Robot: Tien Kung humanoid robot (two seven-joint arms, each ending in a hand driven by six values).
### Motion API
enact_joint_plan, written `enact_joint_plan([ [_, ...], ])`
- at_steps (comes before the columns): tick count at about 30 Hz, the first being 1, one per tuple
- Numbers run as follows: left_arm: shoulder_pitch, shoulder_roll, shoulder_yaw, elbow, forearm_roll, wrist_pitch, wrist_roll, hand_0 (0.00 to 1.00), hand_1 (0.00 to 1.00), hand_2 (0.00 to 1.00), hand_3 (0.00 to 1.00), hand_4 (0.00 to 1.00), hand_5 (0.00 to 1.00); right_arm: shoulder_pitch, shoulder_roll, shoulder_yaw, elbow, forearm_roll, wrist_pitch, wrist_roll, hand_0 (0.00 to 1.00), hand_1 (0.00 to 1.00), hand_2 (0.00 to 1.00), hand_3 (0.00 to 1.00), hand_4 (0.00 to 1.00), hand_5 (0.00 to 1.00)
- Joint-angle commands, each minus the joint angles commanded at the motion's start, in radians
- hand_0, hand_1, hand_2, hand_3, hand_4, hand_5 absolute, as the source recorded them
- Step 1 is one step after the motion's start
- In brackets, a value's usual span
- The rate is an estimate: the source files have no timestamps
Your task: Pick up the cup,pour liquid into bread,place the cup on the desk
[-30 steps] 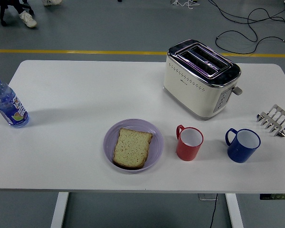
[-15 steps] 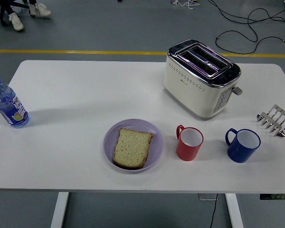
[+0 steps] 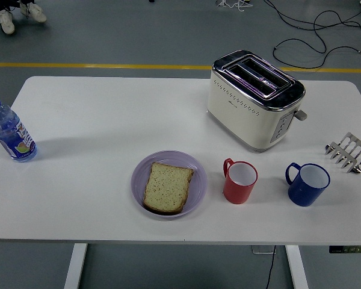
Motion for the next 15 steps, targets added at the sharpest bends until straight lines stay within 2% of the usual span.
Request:
enact_joint_plan([
  [15,-0.004,0.000,-0.002,0.000,-0.001,0.001,0.001,0.656,0.700,0.722,0.619,0.369,0.926,0.002,-0.002,0.011,0.006,0.016,0.003,-0.003,0.701,0.665,0.717,0.713,0.673,0.067],
])
